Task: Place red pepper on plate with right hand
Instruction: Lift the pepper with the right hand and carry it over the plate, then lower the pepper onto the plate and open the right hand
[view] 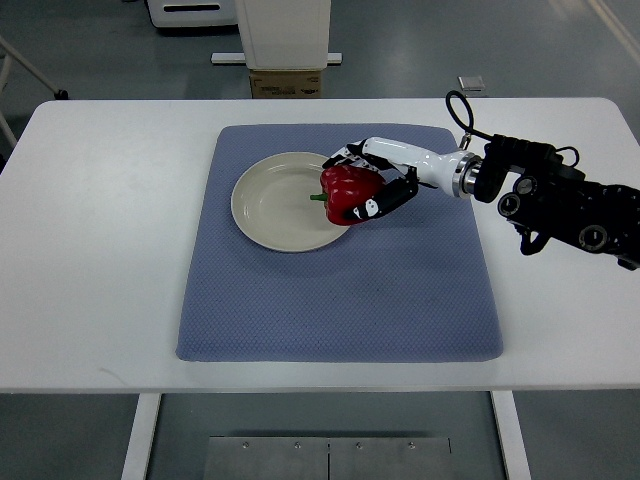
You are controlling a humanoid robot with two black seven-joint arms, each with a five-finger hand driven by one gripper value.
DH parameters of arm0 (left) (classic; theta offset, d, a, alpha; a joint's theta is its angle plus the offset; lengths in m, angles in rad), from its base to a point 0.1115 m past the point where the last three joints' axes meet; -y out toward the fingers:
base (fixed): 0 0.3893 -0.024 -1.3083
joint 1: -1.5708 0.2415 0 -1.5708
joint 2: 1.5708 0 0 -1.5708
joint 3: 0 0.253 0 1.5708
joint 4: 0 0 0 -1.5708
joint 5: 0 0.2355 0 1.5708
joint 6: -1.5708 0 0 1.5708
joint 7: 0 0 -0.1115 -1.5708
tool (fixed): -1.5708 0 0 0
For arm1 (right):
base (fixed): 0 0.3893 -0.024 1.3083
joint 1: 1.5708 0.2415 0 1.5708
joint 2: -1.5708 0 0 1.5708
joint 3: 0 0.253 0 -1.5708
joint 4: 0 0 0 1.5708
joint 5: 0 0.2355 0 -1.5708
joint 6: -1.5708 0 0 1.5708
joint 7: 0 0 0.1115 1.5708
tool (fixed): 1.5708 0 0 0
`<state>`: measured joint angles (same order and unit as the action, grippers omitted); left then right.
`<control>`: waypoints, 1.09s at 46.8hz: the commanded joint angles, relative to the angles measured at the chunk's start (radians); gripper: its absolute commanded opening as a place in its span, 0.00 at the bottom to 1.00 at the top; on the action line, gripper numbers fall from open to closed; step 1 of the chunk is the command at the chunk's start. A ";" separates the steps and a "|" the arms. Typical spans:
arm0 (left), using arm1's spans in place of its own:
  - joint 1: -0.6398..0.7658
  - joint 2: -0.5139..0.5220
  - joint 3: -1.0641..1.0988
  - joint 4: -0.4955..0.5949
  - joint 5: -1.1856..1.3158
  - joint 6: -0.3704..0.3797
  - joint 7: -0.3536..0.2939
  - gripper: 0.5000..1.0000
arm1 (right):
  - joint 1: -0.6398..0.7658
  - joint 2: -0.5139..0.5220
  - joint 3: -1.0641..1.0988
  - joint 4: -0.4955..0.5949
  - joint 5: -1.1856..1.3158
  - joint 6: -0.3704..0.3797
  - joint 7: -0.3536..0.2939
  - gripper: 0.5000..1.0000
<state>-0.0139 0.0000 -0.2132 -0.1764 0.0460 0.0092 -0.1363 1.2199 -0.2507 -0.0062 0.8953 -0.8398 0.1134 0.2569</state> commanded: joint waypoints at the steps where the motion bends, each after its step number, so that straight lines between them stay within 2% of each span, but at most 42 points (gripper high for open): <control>1: 0.000 0.000 0.000 0.000 0.000 0.000 0.000 1.00 | 0.006 0.031 -0.001 -0.018 0.001 0.000 -0.010 0.00; 18: 0.000 0.000 0.000 0.000 0.000 0.000 0.000 1.00 | 0.018 0.209 -0.001 -0.133 0.005 -0.001 -0.050 0.00; 22: 0.000 0.000 0.000 0.000 0.000 0.000 0.000 1.00 | 0.018 0.251 0.000 -0.139 0.028 -0.006 -0.079 0.00; 34: 0.000 0.000 0.000 0.000 0.000 0.000 0.000 1.00 | 0.018 0.251 0.005 -0.194 0.059 -0.009 -0.123 0.00; 51: 0.000 0.000 0.000 0.000 0.000 0.000 0.000 1.00 | -0.016 0.251 0.041 -0.197 0.099 -0.080 -0.189 0.00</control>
<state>-0.0137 0.0000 -0.2132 -0.1764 0.0460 0.0092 -0.1365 1.2092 0.0002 0.0352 0.6978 -0.7522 0.0456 0.0778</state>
